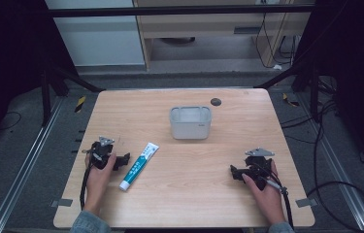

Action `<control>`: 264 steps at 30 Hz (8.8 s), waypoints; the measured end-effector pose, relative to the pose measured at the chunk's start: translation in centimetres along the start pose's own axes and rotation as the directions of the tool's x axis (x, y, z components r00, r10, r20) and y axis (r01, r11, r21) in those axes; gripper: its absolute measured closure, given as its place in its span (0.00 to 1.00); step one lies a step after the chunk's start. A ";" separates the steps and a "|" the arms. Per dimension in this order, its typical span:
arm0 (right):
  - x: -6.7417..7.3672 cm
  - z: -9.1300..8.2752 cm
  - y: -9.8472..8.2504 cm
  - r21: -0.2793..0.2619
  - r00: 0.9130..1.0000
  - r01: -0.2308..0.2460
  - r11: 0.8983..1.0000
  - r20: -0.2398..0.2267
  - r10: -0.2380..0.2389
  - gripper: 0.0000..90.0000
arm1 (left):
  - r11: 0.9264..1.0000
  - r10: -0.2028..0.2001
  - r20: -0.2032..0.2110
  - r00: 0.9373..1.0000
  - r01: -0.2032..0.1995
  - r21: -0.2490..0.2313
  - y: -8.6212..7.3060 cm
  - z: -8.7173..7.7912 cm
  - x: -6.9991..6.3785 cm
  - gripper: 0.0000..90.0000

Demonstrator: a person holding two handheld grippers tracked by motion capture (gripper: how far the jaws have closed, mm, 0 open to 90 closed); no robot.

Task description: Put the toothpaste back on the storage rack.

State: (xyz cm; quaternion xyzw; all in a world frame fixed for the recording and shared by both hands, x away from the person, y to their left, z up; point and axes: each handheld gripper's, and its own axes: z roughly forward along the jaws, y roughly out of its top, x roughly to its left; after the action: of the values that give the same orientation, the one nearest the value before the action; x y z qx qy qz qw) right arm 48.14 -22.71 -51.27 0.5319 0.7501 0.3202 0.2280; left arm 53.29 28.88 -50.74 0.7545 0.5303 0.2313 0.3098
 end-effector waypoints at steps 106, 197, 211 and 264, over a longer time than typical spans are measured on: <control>-0.1 0.0 0.0 0.000 1.000 0.005 1.000 -0.013 -0.005 0.01 | 0.870 0.262 0.257 0.930 -0.342 0.354 8.5 -1.4 -9.5 0.46; 0.0 0.0 0.0 -0.001 1.000 0.004 1.000 -0.006 -0.004 0.01 | 0.891 0.341 0.282 0.897 -0.404 0.206 7.6 -3.7 -8.8 0.87; 0.0 0.0 0.0 -0.001 1.000 0.005 1.000 -0.005 -0.005 0.01 | 0.930 0.338 0.229 0.913 -0.361 0.065 9.3 -7.3 -8.4 0.87; 0.0 0.0 0.0 -0.001 1.000 0.004 1.000 -0.005 -0.004 0.01 | 0.948 0.320 0.219 0.922 -0.309 -0.082 12.0 -8.1 -11.4 0.87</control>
State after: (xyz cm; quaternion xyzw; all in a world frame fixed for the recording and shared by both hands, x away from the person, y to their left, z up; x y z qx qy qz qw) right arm 48.17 -22.70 -51.27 0.5293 0.7517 0.3213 0.2271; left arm 51.96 17.00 -36.74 0.8440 0.3576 0.2015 0.3451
